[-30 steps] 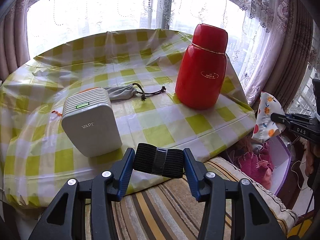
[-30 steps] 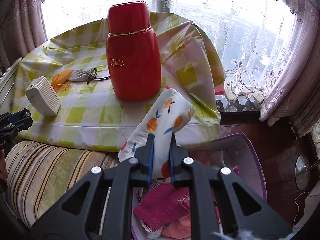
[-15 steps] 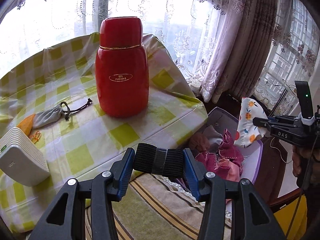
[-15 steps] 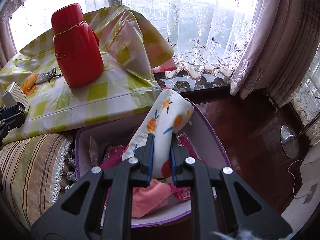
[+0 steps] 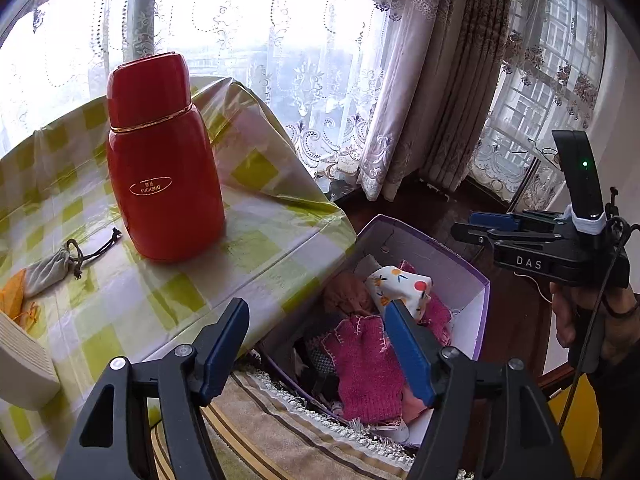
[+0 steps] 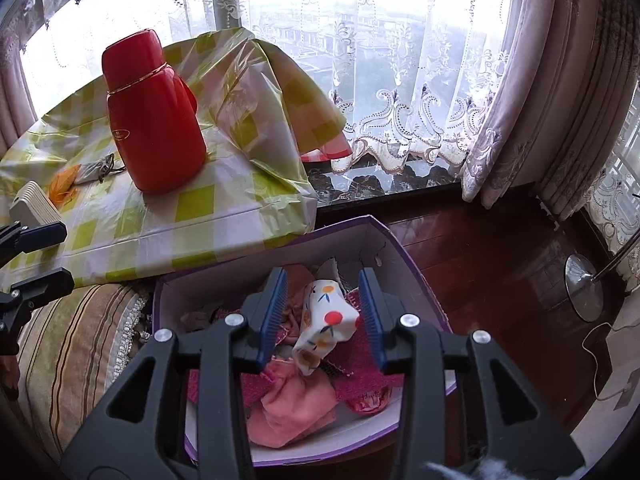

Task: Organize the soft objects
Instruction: 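Carry the polka-dot cloth into the white box and release it with the right gripper, then move both open grippers back over the orange pouch and grey pouch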

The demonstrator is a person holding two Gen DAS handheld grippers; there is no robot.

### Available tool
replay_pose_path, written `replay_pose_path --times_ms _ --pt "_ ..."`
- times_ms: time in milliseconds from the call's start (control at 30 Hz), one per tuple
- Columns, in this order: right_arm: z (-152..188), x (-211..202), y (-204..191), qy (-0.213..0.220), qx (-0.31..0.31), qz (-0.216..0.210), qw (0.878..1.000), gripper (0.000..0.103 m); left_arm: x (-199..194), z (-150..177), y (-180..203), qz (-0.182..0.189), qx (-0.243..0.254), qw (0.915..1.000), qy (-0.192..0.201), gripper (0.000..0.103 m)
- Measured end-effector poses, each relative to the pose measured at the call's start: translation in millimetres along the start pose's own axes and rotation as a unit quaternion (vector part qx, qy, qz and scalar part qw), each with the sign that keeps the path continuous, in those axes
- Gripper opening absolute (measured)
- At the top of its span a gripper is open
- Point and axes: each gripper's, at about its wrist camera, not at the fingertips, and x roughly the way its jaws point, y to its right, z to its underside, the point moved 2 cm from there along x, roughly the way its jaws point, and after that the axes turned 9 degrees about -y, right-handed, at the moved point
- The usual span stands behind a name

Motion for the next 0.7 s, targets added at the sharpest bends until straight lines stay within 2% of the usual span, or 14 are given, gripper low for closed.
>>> replay_pose_path --times_ms 333,500,700 --pt "-5.6 -3.6 -25.9 0.005 -0.024 -0.015 1.000 0.041 -20.4 8.5 -30.0 -0.023 -0.037 0.9989 0.015 0.071" --pt "-11.8 -8.2 -53.9 0.010 -0.046 -0.031 0.998 0.042 -38.9 13.8 -51.5 -0.044 -0.061 0.9967 0.029 0.071" --pt "-21.3 -11.5 -94.1 0.018 -0.084 -0.051 0.995 0.046 -68.6 21.7 -85.7 -0.076 -0.092 0.9918 0.047 0.071"
